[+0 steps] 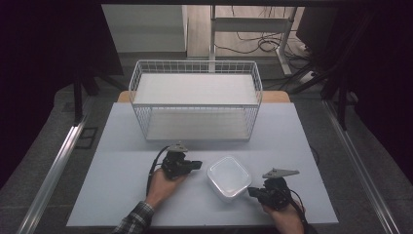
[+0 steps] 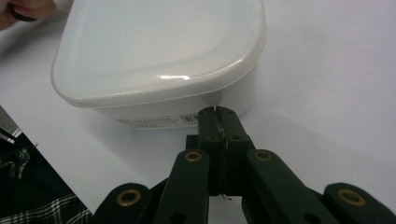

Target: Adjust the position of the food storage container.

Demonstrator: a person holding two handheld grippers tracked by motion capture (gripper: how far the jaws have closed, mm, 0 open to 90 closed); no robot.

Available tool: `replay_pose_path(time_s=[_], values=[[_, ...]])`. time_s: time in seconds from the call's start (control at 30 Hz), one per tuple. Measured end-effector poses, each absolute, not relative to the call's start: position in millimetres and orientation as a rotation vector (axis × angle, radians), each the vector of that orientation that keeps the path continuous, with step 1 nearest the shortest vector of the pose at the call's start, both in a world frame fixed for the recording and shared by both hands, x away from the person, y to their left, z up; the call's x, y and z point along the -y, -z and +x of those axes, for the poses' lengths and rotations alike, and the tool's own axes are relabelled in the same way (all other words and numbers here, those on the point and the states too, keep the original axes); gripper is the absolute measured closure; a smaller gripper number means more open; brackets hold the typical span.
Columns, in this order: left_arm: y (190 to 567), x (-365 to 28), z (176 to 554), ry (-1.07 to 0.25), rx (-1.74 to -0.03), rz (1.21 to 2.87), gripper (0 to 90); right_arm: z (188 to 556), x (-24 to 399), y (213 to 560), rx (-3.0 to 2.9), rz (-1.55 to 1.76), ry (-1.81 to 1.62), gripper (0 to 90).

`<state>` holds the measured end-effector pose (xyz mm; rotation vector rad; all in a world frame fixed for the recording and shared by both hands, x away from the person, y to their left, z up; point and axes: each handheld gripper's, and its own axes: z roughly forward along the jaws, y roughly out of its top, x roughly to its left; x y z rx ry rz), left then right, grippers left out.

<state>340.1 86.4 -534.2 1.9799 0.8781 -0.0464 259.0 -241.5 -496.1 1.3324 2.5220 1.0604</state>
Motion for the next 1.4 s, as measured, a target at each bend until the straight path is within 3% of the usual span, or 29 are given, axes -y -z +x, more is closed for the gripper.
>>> replay_pose_path(time_s=[0.2, 0.87, 1.4], values=[[526.5, -75.4, 334.9, 0.026, -0.845, 2.034, 90.0, 269.7, 236.6, 496.3, -2.517, 1.325, -1.064, 89.2], [520.3, -141.4, 289.4, -0.024, -1.042, 1.998, 90.0, 325.4, 175.0, 499.6, -2.611, 1.197, -1.144, 89.3], [518.6, -140.6, 281.7, -0.049, -1.031, 2.010, 88.1, 325.3, 169.8, 496.8, -2.576, 1.105, -1.129, 89.2]])
